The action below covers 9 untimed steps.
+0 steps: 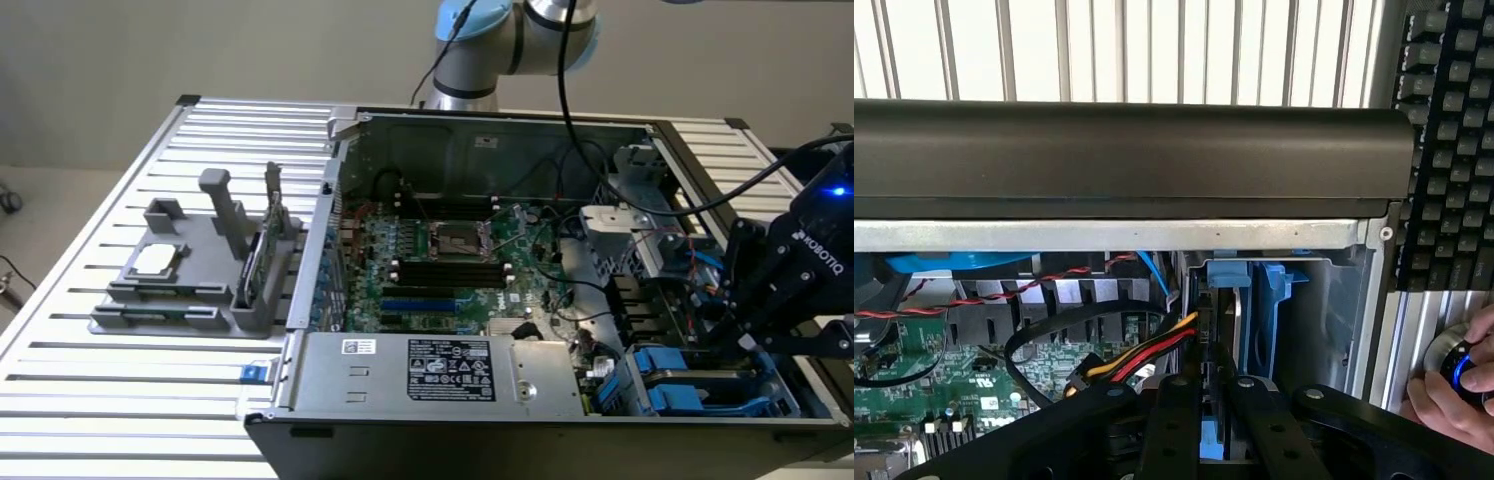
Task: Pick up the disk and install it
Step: 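Insert the second disk wire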
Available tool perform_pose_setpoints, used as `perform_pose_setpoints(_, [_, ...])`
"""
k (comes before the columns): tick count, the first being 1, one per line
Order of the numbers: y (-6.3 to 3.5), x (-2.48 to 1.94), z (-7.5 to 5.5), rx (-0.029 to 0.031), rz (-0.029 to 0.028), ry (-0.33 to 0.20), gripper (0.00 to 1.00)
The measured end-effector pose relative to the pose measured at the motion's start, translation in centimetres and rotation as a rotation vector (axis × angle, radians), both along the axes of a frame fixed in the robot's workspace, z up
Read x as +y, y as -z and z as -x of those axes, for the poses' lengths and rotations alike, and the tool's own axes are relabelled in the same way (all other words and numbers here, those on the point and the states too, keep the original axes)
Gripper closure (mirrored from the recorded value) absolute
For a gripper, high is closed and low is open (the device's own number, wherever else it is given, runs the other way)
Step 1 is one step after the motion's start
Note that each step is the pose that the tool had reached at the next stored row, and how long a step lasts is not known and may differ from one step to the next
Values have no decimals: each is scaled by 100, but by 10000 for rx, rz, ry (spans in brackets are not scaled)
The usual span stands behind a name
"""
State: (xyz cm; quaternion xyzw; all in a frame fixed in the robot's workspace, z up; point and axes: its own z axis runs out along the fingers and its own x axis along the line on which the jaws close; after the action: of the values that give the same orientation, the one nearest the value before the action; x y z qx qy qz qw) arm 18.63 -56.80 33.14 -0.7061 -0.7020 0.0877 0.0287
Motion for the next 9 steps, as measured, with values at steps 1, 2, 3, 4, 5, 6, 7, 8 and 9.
perform_pose_setpoints(1, [0, 0, 0, 0, 1, -3, 84])
perform_pose_setpoints(2, [0, 0, 1, 0, 2, -4, 84])
perform_pose_setpoints(3, [0, -1, 1, 0, 3, -6, 84])
perform_pose_setpoints(4, [1, -1, 2, -1, 3, -8, 84])
perform_pose_setpoints(5, [2, -1, 3, -1, 2, -9, 84])
perform_pose_setpoints(6, [2, -1, 3, -1, 2, -9, 84])
perform_pose_setpoints(7, [8, 0, 3, -2, -15, -10, 84])
perform_pose_setpoints(8, [11, -1, 4, 0, -16, -10, 82])
perform_pose_setpoints(9, [3, -1, 4, 0, -6, -10, 76])
